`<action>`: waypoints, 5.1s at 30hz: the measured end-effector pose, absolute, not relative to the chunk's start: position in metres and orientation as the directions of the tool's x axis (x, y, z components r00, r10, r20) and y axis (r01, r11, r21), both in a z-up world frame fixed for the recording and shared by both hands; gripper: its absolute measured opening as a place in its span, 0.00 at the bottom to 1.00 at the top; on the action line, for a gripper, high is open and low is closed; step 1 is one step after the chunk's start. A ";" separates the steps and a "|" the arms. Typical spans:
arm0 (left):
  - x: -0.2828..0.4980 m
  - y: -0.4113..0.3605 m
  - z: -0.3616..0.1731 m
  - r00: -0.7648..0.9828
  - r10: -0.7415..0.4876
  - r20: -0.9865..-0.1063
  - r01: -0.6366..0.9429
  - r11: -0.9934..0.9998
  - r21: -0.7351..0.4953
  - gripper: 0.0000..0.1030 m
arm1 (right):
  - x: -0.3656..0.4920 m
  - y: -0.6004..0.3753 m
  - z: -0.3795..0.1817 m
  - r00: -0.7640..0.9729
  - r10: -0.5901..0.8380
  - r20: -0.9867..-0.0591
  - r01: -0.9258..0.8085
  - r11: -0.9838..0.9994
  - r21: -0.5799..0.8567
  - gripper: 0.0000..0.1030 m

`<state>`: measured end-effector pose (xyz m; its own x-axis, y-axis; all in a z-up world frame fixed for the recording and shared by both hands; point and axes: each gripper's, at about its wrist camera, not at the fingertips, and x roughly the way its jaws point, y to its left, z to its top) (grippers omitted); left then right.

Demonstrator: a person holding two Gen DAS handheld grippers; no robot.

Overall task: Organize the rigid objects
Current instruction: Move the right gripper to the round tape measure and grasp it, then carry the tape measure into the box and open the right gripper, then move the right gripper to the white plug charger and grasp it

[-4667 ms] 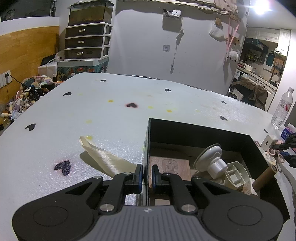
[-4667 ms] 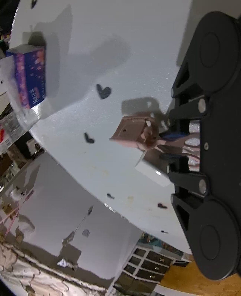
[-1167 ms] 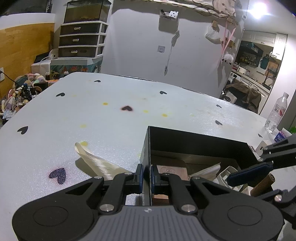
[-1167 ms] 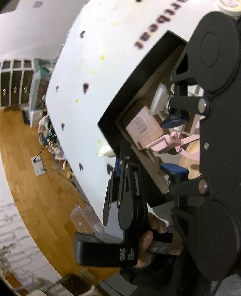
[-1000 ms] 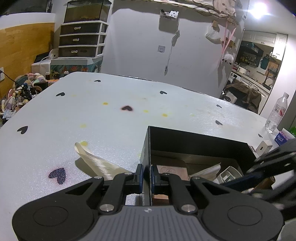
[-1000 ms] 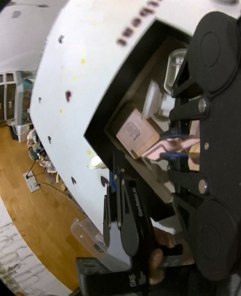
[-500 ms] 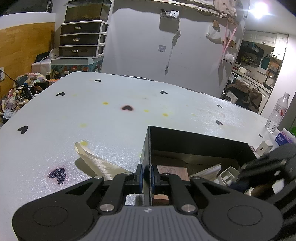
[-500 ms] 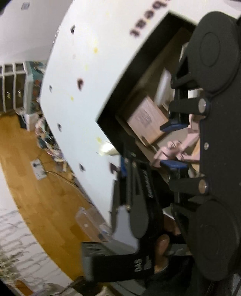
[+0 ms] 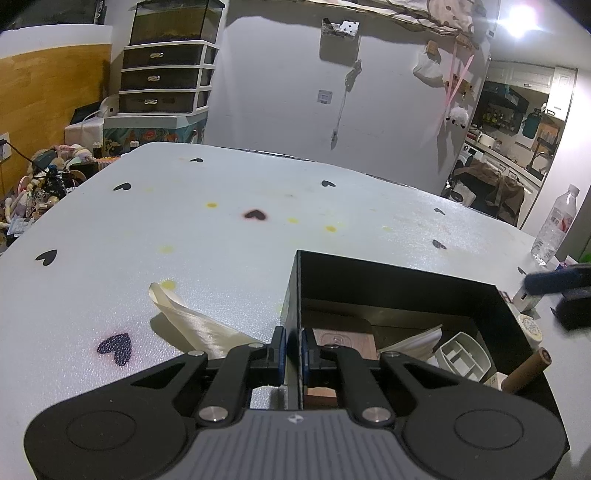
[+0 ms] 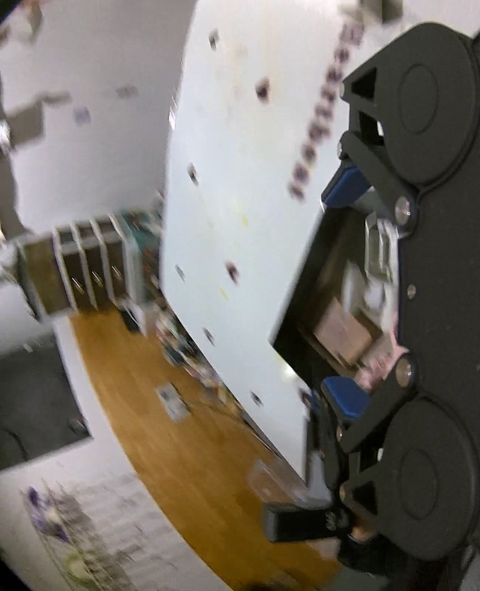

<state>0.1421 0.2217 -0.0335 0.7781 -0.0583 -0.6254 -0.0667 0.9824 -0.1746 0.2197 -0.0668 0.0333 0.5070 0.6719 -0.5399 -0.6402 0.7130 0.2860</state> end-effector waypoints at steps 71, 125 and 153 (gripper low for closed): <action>0.144 0.213 -0.036 0.774 -0.023 -0.633 -0.081 0.988 -0.134 0.08 | 0.169 -0.036 0.004 0.197 0.656 -0.729 -0.839 0.497 0.220 0.63; 0.143 0.212 -0.034 0.772 -0.028 -0.635 -0.069 0.989 -0.128 0.08 | 0.179 -0.004 0.004 0.164 0.544 -0.823 -0.870 0.473 0.140 0.52; 0.143 0.214 -0.034 0.771 -0.026 -0.636 -0.072 0.989 -0.127 0.08 | 0.261 -0.175 -0.021 0.769 0.147 -0.622 -0.129 0.989 0.075 0.95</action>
<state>0.1433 0.2140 -0.0339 0.7713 -0.0255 -0.6359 -0.0722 0.9892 -0.1273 0.2612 -0.1751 -0.0206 0.7694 0.1471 -0.6215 -0.1286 0.9889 0.0749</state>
